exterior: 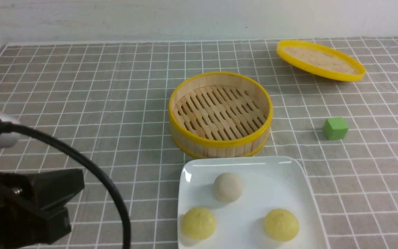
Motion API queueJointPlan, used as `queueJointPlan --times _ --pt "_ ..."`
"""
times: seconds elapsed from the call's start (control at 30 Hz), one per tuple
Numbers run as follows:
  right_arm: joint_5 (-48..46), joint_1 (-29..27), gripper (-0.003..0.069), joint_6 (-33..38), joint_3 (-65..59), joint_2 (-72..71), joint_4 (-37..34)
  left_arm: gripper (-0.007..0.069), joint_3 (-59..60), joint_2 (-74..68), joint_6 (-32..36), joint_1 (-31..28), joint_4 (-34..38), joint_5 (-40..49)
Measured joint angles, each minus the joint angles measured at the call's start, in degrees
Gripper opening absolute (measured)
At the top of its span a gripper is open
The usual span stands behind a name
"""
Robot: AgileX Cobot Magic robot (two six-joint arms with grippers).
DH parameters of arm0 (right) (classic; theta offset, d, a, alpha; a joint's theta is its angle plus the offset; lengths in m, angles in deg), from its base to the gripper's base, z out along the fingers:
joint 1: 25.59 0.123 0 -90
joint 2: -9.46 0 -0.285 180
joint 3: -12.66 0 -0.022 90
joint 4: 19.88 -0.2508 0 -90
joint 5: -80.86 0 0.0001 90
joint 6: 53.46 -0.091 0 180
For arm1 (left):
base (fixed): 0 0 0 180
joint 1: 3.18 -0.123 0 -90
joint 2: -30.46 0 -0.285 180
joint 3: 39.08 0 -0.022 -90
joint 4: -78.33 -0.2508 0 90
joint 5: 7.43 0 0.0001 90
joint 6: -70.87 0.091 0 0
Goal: Put the steamed buns into the plate on the grey tablecloth.
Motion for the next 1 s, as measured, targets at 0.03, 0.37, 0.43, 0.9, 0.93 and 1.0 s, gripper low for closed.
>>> queueJointPlan --times 0.03,0.37,0.43,0.9,0.93,1.0 --pt "0.0 0.0 0.0084 0.0 0.0 0.0 0.0 0.0040 0.0 0.0 0.0 0.0 -0.2 0.3" --pt "0.0 0.0 0.0099 0.1 0.0 0.0 0.0 0.0045 0.1 0.1 0.4 0.0 -1.8 -1.1" --pt "0.0 0.0 0.0101 0.1 0.0 0.0 0.0 0.0046 1.4 1.3 3.6 0.0 -1.9 -3.7" --pt "0.0 0.0 0.0118 0.1 0.0 0.0 0.0 0.0055 16.4 28.5 27.3 -23.4 8.9 -9.5" --pt "0.0 0.0 0.0118 0.1 0.0 0.0 0.0 0.0055 18.1 31.0 29.4 -26.0 9.9 -9.5" --pt "0.0 0.0 0.0120 0.1 0.0 0.0 0.0 0.0055 21.0 33.4 32.9 -30.4 11.4 -9.7"
